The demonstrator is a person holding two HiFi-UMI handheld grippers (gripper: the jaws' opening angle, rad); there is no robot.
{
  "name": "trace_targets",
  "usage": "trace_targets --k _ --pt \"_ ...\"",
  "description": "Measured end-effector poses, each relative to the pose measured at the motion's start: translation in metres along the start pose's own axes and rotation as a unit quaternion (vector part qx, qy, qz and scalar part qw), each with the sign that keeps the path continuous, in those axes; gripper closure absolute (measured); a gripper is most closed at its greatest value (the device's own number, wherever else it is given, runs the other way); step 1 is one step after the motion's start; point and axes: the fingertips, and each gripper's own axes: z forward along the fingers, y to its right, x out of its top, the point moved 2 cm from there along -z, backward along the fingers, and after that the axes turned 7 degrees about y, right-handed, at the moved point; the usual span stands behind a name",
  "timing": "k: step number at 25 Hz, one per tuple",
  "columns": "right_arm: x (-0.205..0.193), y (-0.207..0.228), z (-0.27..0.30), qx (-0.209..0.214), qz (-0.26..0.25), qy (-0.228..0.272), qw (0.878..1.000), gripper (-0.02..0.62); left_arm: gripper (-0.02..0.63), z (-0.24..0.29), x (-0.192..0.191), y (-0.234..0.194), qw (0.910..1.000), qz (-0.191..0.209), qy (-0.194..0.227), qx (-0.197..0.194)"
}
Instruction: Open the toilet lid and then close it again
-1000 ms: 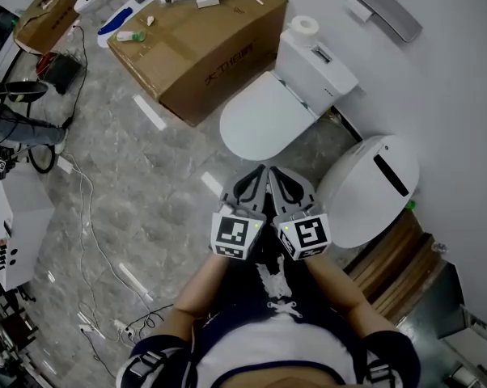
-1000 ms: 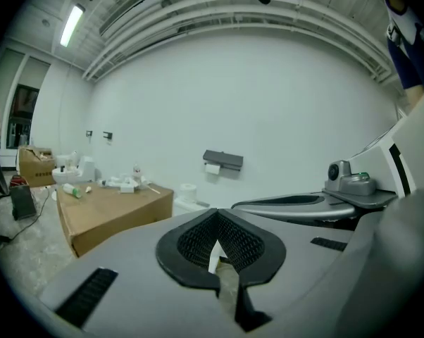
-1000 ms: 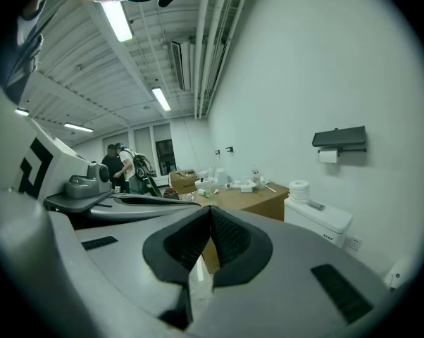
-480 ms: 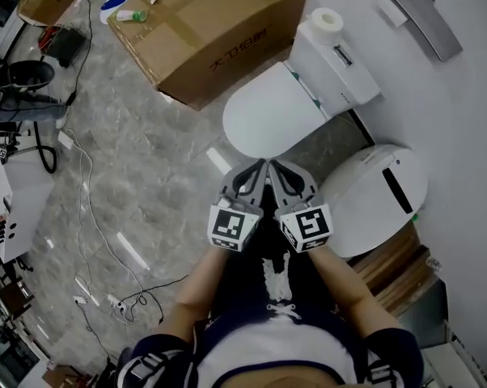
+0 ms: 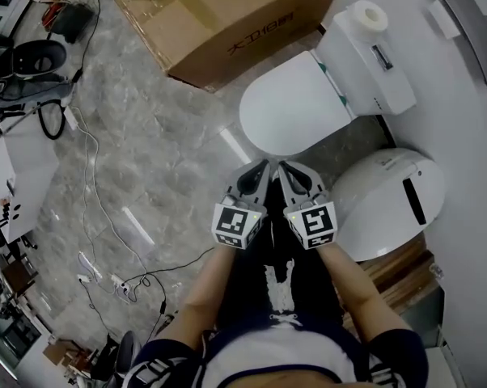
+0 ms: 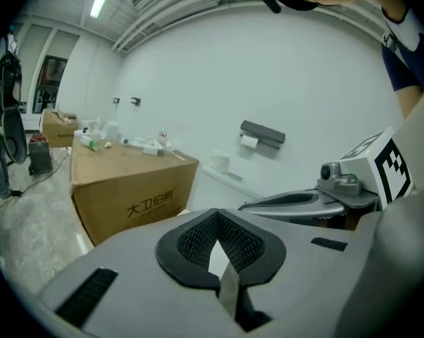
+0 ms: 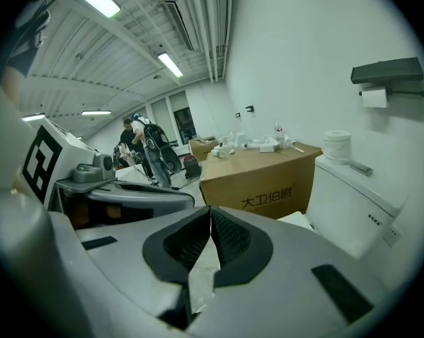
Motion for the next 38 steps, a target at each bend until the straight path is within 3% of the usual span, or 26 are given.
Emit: trace_targets --k 5,12,24,34,38 --pt "-0.020 0.008 0.021 0.000 0.012 -0.018 1.000 0.588 0.601 0.016 -0.038 -0.031 0.9957 -0.082 -0.039 0.016" --pt "-0.057 0.017 0.040 0.000 0.025 -0.045 0.999 0.588 0.601 0.041 -0.088 -0.054 0.9879 -0.139 -0.067 0.014" --pt "-0.096 0.034 0.078 0.000 0.043 -0.074 0.996 0.588 0.598 0.062 -0.165 -0.081 0.9741 -0.185 -0.124 0.038" --pt "-0.127 0.032 0.093 0.009 0.053 -0.095 0.994 0.588 0.546 0.075 -0.231 -0.103 0.9483 -0.268 -0.155 0.069" --pt "-0.141 0.034 0.100 0.009 0.058 -0.105 0.993 0.588 0.541 0.082 -0.245 -0.113 0.9437 -0.279 -0.164 0.071"
